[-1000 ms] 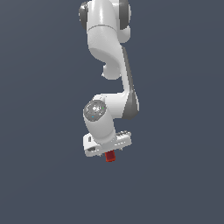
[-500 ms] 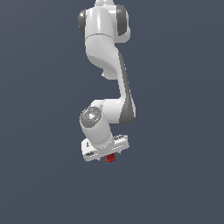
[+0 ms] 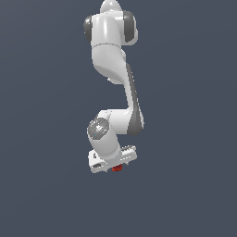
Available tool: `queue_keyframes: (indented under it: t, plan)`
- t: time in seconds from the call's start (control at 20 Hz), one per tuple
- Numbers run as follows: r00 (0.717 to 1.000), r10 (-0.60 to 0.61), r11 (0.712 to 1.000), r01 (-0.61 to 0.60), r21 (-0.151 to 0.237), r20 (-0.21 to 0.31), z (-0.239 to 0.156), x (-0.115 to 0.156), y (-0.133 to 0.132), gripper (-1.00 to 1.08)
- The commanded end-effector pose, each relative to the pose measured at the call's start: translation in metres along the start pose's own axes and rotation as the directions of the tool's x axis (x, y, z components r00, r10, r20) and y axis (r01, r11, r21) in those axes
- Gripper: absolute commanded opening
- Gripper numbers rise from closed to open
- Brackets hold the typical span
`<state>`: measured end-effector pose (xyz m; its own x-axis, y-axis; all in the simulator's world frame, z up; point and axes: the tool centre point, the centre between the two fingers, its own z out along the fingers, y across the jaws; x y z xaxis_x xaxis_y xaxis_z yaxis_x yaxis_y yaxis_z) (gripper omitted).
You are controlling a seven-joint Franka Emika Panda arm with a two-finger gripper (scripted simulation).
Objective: Pick up the object and move it to a goal position.
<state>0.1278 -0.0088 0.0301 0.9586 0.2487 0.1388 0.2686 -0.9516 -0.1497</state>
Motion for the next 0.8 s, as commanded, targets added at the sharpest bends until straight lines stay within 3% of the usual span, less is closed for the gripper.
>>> queue_keyframes:
  t: [0.0, 0.1, 0.15, 0.75]
  plan:
    - [1.000, 0.000, 1.000, 0.000, 0.000, -0.001, 0.0068, -0.0001, 0.0002, 1.08]
    - [1.000, -0.001, 1.000, 0.001, 0.000, -0.001, 0.0080, 0.0000, -0.0002, 1.08]
    - [1.000, -0.001, 1.000, 0.001, 0.000, -0.001, 0.0080, 0.0000, -0.0002, -1.00]
    - [1.000, 0.000, 1.000, 0.000, 0.000, 0.000, 0.0071, -0.0005, -0.0002, -1.00]
